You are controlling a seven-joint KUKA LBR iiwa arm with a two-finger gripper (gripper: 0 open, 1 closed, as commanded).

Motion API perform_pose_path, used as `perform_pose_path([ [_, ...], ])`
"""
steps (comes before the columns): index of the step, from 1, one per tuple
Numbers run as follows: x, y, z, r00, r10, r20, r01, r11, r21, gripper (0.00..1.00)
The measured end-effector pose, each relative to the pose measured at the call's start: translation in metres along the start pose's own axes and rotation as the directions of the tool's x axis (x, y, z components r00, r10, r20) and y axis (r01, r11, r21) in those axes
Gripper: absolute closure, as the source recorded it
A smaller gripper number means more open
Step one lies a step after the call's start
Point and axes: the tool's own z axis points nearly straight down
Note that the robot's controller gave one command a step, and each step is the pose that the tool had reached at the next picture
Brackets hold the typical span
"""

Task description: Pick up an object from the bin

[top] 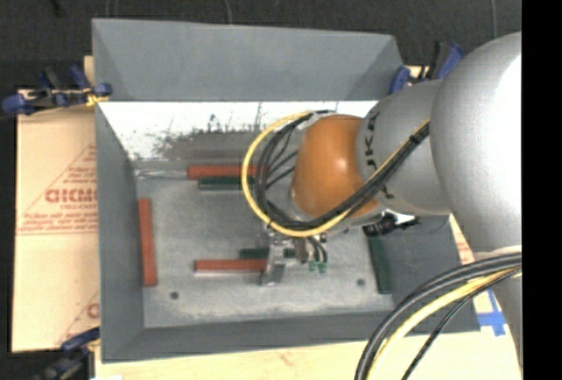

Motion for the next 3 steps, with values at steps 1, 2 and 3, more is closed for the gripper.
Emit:
perform_pose_path([
  [1, -0.041, -0.001, -0.106, 0.999, -0.042, -0.002, 0.042, 0.999, 0.001, 1.00],
  [2, -0.041, -0.001, -0.106, 0.999, -0.042, -0.002, 0.042, 0.999, 0.002, 1.00],
  [3, -0.059, -0.005, -0.156, 0.999, -0.045, -0.001, 0.045, 0.999, 0.002, 1.00],
])
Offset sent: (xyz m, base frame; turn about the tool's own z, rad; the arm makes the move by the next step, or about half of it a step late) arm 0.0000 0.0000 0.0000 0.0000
